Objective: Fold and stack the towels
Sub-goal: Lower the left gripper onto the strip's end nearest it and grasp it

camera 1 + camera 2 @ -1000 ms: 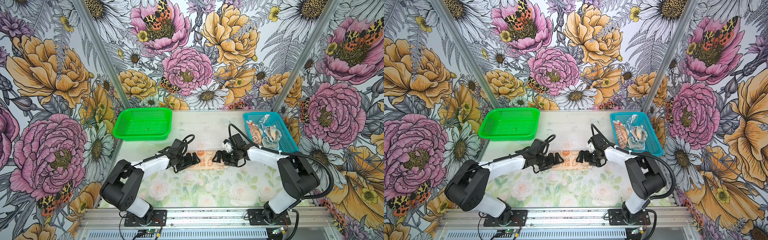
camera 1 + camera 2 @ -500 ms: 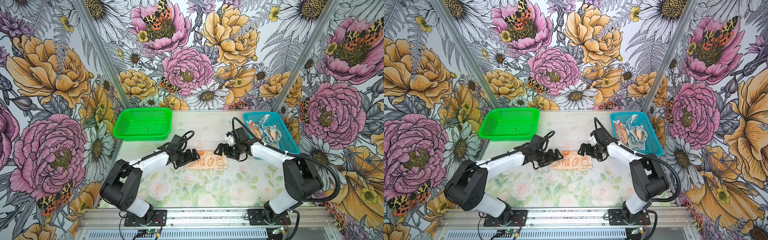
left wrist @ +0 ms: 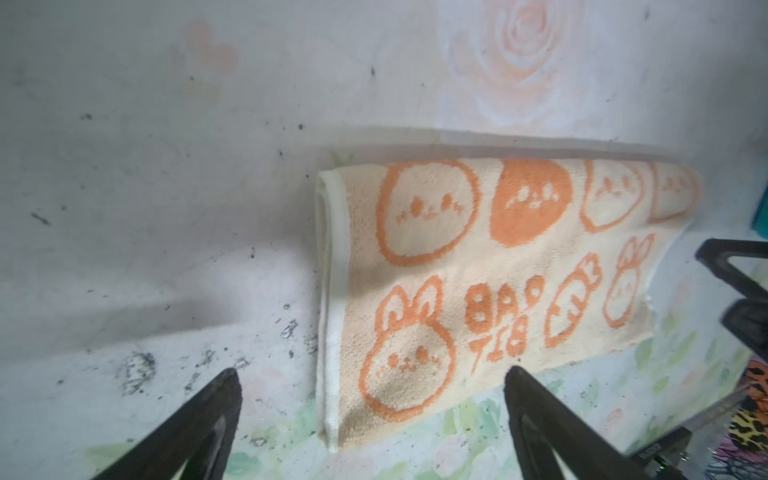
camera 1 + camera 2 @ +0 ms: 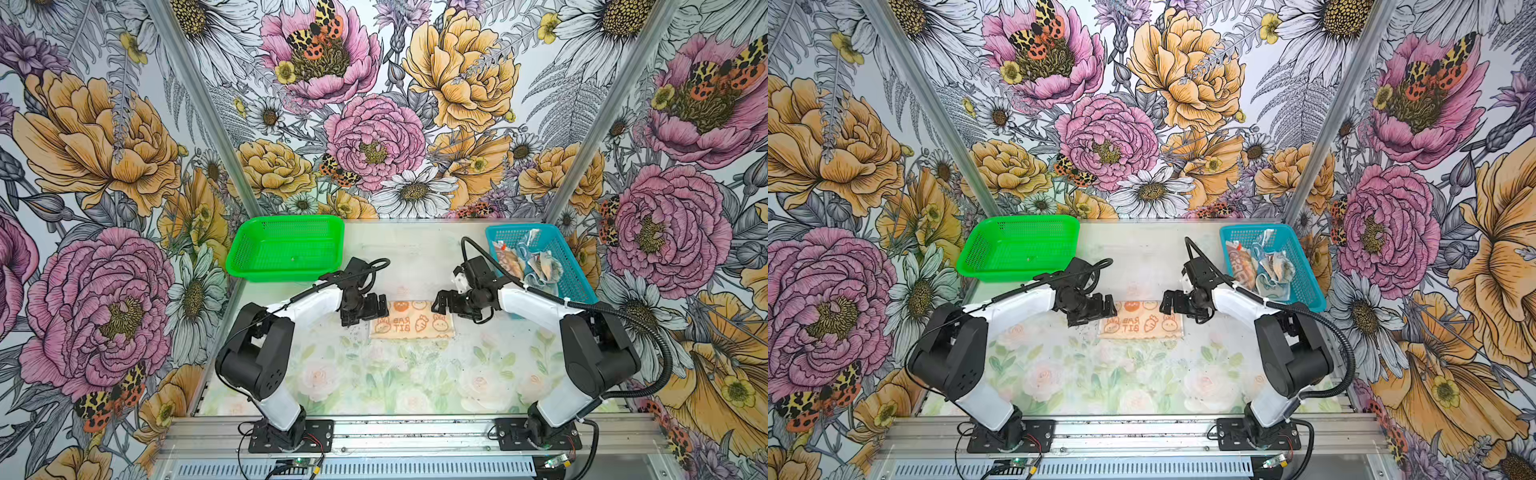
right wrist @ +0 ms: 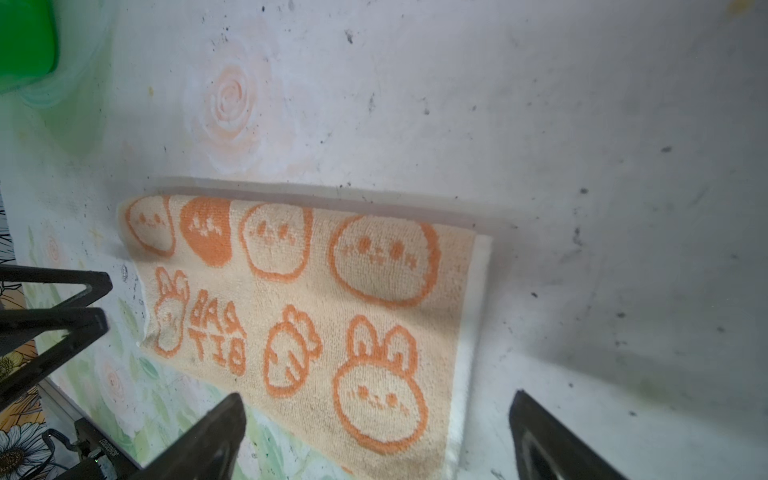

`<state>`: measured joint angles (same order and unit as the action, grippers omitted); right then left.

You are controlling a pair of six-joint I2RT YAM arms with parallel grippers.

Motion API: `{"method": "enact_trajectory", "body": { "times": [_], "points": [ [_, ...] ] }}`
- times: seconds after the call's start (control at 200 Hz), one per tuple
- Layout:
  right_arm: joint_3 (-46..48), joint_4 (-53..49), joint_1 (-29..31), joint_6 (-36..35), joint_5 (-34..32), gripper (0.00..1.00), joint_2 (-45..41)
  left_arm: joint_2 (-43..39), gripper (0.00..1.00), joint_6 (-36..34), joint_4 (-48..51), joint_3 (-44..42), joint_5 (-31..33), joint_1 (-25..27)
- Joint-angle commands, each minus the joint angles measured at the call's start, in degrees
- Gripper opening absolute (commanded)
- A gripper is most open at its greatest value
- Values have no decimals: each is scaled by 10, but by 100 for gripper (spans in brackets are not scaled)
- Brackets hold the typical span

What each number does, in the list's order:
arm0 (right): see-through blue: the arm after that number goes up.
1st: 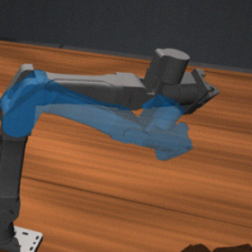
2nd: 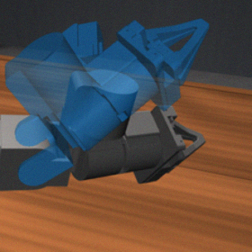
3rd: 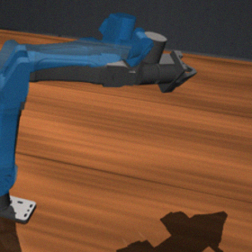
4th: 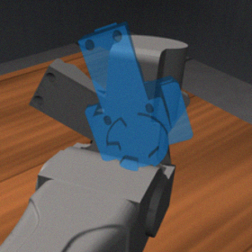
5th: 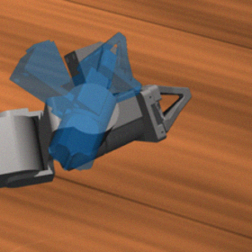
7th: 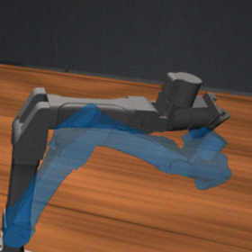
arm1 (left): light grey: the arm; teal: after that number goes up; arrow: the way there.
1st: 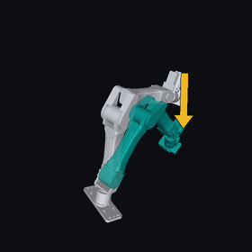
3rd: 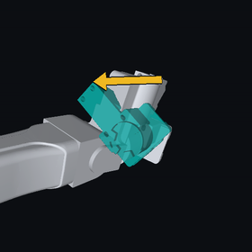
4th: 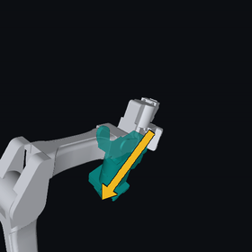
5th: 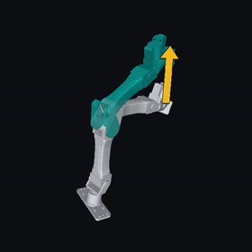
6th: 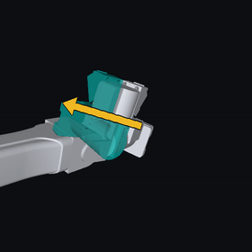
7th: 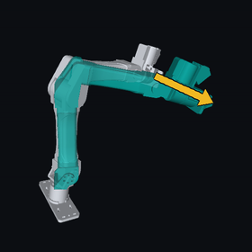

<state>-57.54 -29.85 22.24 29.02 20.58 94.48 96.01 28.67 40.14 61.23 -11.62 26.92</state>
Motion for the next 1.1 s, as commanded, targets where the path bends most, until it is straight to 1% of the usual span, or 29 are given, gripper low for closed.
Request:
{"method": "enact_trajectory", "body": {
  "times": [0.0, 0.11, 0.355, 0.43, 0.455, 0.555, 0.71, 0.741, 0.896, 0.966, 1.001, 1.066, 1.096],
  "points": [
    [5, -2, 7, -12, -12, 99, 12, 21, 99, -28, 33, 31, 49, 18],
    [6, -2, 13, -16, -8, 99, 20, 38, 98, -28, 40, 47, 63, 32],
    [11, 0, 16, -17, -1, 99, 23, 76, 92, -35, 59, 79, 81, 47],
    [14, 1, 16, -17, -1, 99, 21, 78, 88, -37, 62, 85, 82, 49],
    [14, 2, 15, -17, 0, 99, 20, 98, 87, -38, 63, 86, 85, 51],
    [18, 4, 15, -16, 1, 99, 19, 110, 83, -41, 71, 91, 98, 57],
    [26, 11, 16, -14, 6, 99, 16, 127, 73, -44, 75, 91, 114, 67],
    [27, 12, 15, -14, 6, 99, 15, 131, 70, -45, 76, 92, 116, 68],
    [32, 17, 15, -12, 9, 99, 12, 140, 45, -47, 78, 96, 121, 73],
    [33, 21, 15, -9, 12, 99, 12, 143, 37, -50, 83, 101, 123, 74],
    [35, 25, 15, -8, 14, 99, 13, 145, 32, -52, 86, 105, 124, 75],
    [36, 30, 16, -6, 15, 99, 12, 148, 18, -57, 88, 110, 123, 75],
    [37, 32, 15, -5, 16, 99, 11, 149, 15, -59, 89, 112, 124, 76]
  ]
}}
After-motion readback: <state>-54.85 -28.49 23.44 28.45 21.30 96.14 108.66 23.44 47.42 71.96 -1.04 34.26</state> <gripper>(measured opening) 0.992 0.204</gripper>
